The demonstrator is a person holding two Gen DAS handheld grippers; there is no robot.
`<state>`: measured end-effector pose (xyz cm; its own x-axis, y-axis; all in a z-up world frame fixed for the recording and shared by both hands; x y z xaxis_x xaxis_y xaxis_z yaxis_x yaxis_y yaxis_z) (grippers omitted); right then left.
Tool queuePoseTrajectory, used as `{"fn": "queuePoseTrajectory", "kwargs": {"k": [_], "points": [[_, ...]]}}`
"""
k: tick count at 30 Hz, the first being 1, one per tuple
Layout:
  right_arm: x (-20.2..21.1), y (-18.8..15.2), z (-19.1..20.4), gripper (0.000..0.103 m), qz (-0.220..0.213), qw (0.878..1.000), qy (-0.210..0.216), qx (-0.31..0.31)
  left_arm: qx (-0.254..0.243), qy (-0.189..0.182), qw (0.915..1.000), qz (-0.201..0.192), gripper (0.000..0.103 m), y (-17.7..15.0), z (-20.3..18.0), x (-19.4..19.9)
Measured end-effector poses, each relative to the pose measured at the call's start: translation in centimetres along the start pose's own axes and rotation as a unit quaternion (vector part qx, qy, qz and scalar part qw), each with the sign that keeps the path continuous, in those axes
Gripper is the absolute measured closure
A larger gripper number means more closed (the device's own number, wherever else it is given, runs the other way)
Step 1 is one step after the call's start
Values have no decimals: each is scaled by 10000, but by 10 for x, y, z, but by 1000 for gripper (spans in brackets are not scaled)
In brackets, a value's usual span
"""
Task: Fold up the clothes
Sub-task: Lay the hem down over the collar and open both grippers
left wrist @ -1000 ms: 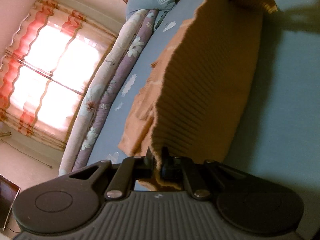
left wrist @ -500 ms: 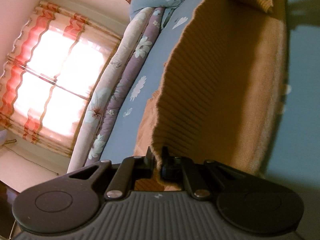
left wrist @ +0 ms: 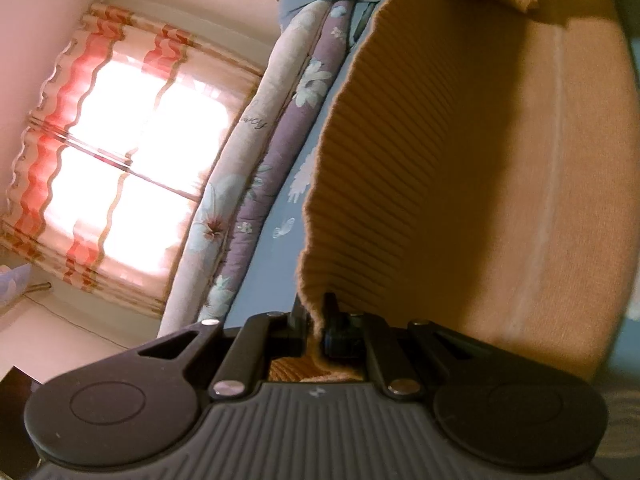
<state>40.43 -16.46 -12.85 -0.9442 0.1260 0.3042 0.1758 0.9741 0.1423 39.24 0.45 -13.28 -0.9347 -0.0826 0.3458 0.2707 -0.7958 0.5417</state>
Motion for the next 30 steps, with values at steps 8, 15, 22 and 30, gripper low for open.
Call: {"fn": "queuePoseTrajectory", "kwargs": {"k": [8,15,22,30], "points": [[-58,11,-6,95,151,9998,-138,22,77,131,9999,36,98,13,2,-50],[-93,14,2,94,295,9996,-45,-21,170,109,9997,122,97,12,-2,-84],[-105,17,14,94,343,9994,41,-2,165,46,9996,202,90,3,-14,-93],[-109,14,-3,55,342,9988,149,-305,497,-129,9984,230,85,1,-3,-92]]}}
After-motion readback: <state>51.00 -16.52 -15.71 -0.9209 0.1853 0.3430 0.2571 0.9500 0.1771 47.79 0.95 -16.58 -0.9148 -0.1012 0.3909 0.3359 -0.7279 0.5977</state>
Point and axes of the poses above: each gripper's, at about its wrist camera, not at the fingertips, and x roughly against the way its jaws point, z to its left, y to its top, the point moved 8 cm from there along -x, roughly the way its jaws point, and after that the axes turned 13 degrees about x, right-handed, at the moved point
